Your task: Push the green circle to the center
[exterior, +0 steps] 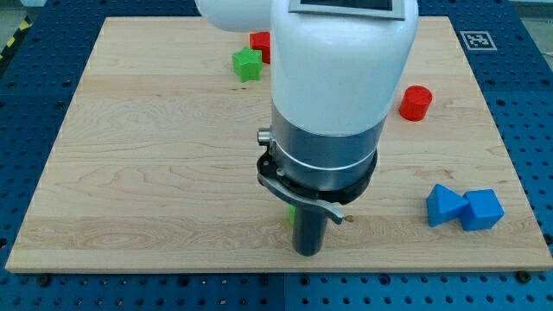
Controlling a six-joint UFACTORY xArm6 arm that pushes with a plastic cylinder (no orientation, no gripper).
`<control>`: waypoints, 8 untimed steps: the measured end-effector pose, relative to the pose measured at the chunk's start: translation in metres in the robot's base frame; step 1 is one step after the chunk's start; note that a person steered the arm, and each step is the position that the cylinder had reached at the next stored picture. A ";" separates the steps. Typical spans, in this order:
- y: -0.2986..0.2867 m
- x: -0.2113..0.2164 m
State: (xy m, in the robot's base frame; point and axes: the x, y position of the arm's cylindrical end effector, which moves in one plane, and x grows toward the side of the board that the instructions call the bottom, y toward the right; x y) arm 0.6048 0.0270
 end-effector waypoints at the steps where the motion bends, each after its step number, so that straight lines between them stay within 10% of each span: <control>1: 0.000 0.000; 8: 0.006 -0.147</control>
